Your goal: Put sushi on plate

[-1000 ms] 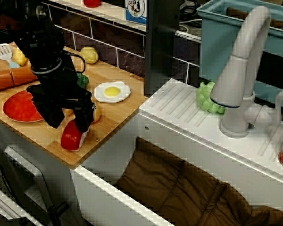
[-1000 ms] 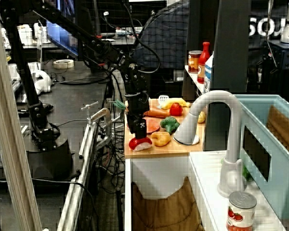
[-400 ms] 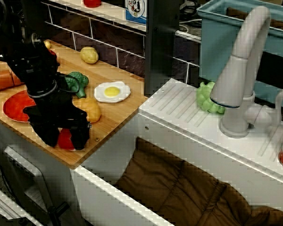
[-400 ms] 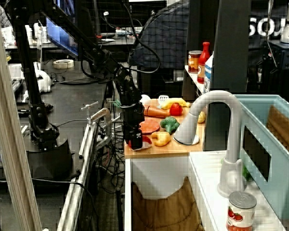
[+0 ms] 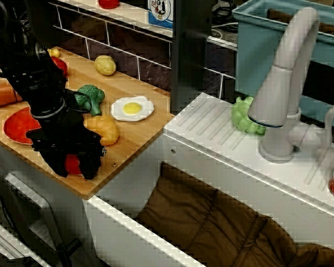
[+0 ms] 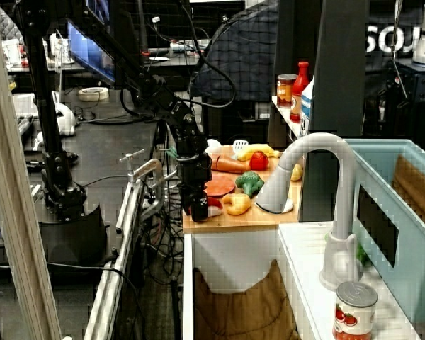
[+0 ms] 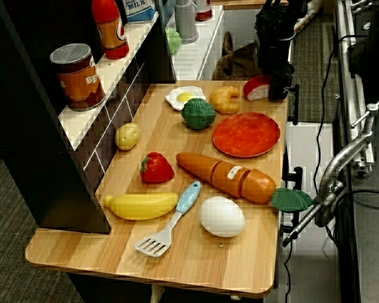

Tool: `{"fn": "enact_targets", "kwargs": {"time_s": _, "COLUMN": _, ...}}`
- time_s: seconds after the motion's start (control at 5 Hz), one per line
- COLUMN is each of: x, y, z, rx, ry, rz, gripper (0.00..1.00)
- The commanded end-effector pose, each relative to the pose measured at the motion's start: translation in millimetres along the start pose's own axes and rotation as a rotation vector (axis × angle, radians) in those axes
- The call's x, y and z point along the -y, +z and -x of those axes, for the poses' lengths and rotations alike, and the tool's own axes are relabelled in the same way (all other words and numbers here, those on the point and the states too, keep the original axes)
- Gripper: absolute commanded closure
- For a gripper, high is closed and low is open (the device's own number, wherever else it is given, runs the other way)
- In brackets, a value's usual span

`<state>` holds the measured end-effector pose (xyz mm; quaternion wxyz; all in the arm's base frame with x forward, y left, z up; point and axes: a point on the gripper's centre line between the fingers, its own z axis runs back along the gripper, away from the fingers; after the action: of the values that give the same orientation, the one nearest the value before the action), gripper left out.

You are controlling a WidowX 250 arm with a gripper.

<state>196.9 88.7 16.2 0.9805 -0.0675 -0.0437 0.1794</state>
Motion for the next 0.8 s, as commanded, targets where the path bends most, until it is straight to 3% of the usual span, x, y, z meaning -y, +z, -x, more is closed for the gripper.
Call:
{"fn": "enact_targets", "kwargs": {"time_s": 0.0, "x": -13.9, "y": 40.9, "z": -17.8, "rx": -0.087, "ry": 0.008, "rz": 0.065, "gripper": 1.00}}
{"fn": "enact_targets", "kwargs": {"time_s": 0.2, "x": -42.8, "y": 87.4, "z": -36.5, "rx": -0.157, "ry": -0.005, "rz": 0.108, "gripper": 1.00}}
{"fn": "enact_targets", "kwargs": {"time_s": 0.4, "x": -73.1, "y": 103.4, "z": -55.0, "rx": -0.165, "ry": -0.012, "rz": 0.132, "gripper": 1.00}}
{"fn": "enact_targets", "kwargs": {"time_s": 0.6, "x": -97.8, "y": 98.7, "z": -70.7, "rx": -0.154, "ry": 0.014, "rz": 0.102, "gripper": 1.00}}
